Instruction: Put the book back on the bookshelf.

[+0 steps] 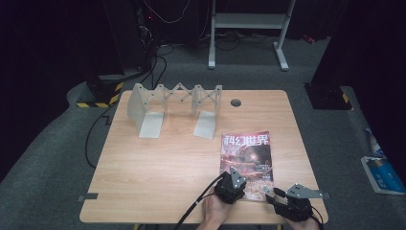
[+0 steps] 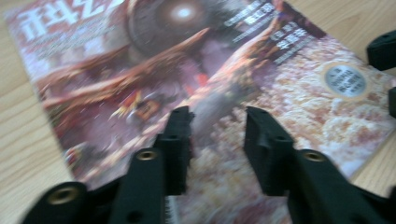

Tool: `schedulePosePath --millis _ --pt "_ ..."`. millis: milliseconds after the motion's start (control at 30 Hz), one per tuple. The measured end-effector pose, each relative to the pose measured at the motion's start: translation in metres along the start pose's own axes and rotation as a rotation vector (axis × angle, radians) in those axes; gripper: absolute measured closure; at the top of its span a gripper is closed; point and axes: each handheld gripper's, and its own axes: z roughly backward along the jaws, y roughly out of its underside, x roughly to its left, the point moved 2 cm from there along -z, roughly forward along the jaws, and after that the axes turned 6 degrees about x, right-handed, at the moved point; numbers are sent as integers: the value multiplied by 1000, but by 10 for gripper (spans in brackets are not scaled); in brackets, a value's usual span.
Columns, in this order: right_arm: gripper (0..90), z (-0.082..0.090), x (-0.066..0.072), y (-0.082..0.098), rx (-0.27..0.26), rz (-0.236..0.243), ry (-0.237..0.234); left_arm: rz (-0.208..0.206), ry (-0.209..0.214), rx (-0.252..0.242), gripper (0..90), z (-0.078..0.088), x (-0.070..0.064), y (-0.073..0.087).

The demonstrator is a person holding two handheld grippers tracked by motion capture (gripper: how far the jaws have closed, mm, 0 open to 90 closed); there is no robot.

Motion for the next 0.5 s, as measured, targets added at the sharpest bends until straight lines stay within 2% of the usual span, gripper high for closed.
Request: schedulePosePath --millis 100,133,167,200,333,367,500 --pt "535 0 -1 0 -2 -5 -8 63 -28 10 509 5 16 2" --pt "535 0 -1 -1 4 2 -6 101 -44 20 490 8 26 3" --pt "535 0 -1 -1 4 2 -6 101 -44 20 478 8 26 3" --pt "536 0 -1 -1 9 4 -6 126 -53 33 474 9 34 4" --pt "541 1 0 -2 24 8 -14 153 -51 46 449 9 41 6" --pt "543 1 1 -1 25 23 -14 158 -50 47 448 9 41 7" --pt "544 1 4 0 27 38 -18 161 -43 43 450 10 42 10"
